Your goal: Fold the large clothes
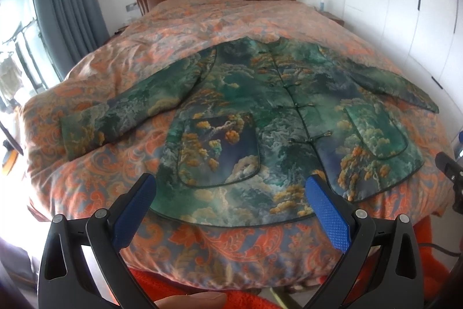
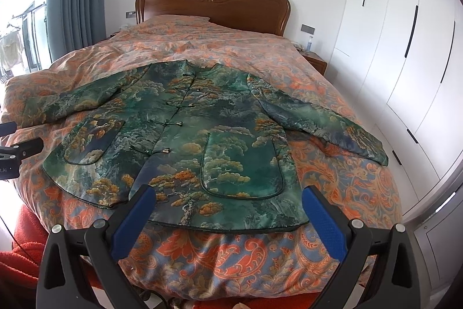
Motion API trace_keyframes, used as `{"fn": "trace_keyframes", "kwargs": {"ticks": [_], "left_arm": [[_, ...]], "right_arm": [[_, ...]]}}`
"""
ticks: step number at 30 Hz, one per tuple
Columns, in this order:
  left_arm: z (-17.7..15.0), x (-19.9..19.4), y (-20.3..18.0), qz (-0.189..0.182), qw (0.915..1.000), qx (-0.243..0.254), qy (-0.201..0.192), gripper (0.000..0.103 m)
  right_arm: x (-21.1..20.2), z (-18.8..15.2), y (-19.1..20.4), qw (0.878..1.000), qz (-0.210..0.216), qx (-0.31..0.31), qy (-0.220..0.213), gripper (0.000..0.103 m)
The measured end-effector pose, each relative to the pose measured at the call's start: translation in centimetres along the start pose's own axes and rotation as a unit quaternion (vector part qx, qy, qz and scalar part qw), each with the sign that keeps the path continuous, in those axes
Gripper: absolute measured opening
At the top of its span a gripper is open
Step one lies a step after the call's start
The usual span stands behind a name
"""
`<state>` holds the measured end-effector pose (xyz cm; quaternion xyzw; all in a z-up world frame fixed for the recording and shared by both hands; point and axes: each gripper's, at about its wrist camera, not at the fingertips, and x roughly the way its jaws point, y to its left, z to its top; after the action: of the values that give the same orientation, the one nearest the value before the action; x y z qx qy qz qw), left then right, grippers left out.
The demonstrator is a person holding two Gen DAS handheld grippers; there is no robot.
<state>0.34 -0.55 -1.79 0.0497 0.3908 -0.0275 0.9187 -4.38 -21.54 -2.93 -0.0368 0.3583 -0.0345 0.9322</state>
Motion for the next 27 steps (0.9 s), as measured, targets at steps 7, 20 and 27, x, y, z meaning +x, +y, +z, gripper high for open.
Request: {"fn": "trace_keyframes", "kwargs": {"ticks": [7, 20, 27], "left_arm": [[0.0, 0.34, -0.22, -0.003, 1.0, 0.002, 0.006, 0.103], [-0.18, 0.74, -0.35, -0.006, 0.9999, 0.004, 0.012, 0.103], [-0.23, 0.76, -0.34, -0.006, 0.9999, 0.004, 0.012, 0.103]], "right_arm": [[0.23, -0.06, -0.52, 1.0, -0.004, 0.005, 0.005, 0.103], [0.62, -0.39, -0.84, 1.0, -0.012, 0.006, 0.012, 0.103], [0.76, -0.4, -0.76, 1.0, -0.013, 0.005, 0.019, 0.103]]}}
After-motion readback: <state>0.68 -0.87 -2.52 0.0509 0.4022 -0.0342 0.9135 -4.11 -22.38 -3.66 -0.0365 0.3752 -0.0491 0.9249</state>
